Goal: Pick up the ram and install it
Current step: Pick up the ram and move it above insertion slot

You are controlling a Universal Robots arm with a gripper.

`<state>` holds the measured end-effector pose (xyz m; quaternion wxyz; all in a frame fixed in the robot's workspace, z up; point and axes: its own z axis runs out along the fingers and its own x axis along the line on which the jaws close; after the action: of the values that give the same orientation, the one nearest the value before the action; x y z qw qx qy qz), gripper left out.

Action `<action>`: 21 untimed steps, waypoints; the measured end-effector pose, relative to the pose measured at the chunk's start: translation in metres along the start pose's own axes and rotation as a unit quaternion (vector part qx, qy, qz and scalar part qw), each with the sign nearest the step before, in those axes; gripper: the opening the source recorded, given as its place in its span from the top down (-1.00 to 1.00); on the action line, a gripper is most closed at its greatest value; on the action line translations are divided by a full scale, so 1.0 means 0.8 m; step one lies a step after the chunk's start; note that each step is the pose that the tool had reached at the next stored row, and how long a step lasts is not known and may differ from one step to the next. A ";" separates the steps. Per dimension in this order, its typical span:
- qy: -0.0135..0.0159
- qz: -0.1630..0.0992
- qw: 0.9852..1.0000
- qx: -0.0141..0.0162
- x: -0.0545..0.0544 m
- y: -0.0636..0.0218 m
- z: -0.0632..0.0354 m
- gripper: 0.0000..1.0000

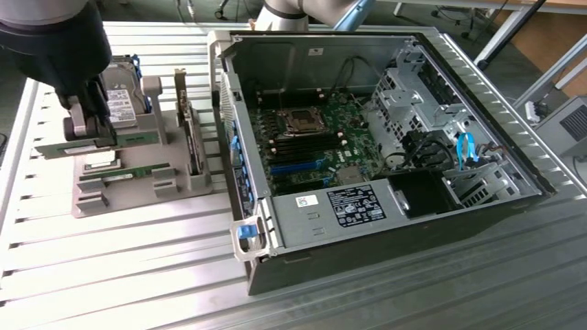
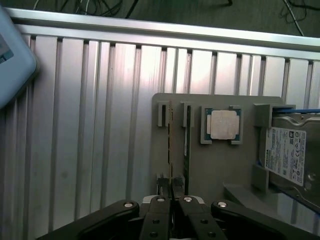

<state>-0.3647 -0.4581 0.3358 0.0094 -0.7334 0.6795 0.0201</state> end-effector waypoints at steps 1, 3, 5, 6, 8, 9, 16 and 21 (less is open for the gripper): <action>0.000 0.000 1.000 0.000 0.000 0.000 -0.006 0.77; 0.000 0.000 1.000 0.000 -0.001 0.000 -0.016 0.77; 0.000 0.000 1.000 0.000 -0.001 0.000 -0.027 0.77; 0.000 0.000 1.000 0.000 -0.001 0.000 -0.030 0.77; 0.000 0.000 1.000 0.000 -0.002 0.001 -0.036 0.77; 0.000 0.000 1.000 0.000 -0.002 0.001 -0.038 0.77; 0.000 0.000 1.000 0.000 -0.003 0.001 -0.060 0.77; 0.000 0.000 1.000 0.000 -0.003 0.001 -0.066 0.77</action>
<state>-0.3647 -0.4581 0.3888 0.0095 -0.7334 0.6794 0.0201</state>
